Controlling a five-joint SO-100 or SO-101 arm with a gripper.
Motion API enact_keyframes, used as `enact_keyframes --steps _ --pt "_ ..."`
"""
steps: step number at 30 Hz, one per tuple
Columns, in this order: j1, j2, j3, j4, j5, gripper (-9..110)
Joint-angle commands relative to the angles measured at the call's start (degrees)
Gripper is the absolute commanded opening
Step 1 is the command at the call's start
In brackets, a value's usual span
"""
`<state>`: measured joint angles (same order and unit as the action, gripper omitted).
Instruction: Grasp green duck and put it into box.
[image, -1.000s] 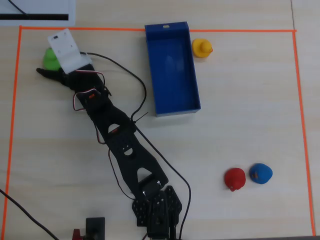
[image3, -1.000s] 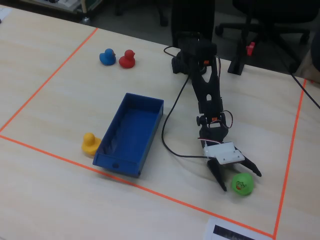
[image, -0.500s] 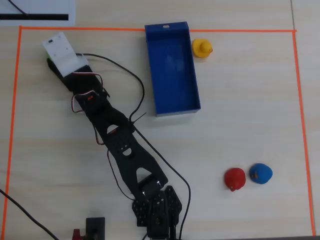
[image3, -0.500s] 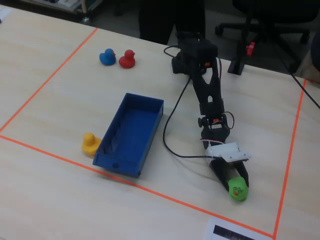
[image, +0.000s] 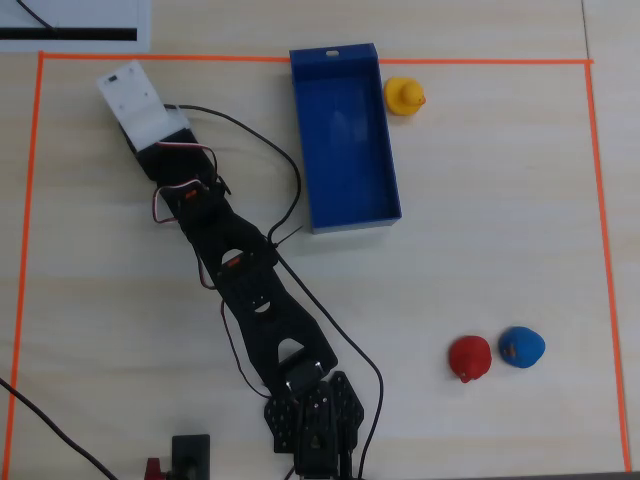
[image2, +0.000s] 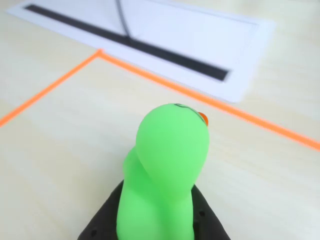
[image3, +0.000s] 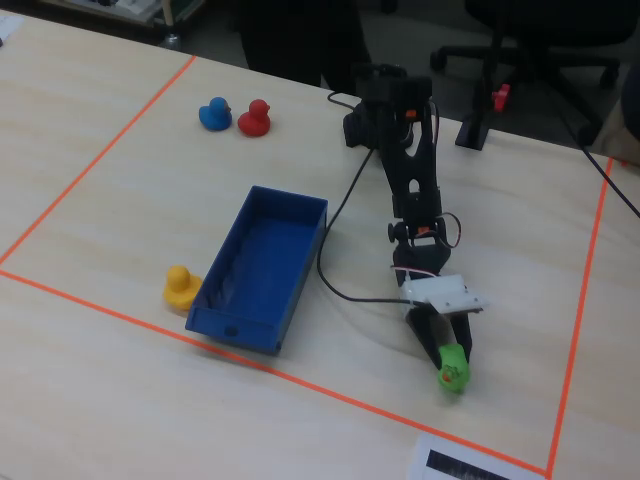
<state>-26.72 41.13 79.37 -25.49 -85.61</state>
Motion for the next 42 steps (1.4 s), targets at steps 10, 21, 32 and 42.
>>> enact_keyframes --steps 10,21,32,42 --pt "15.3 60.3 26.4 29.9 8.7 0" --pt "41.8 67.9 29.3 40.2 9.1 0" --pt "45.4 71.8 47.4 27.8 8.8 0" --pt "37.6 79.9 56.3 29.5 9.0 0"
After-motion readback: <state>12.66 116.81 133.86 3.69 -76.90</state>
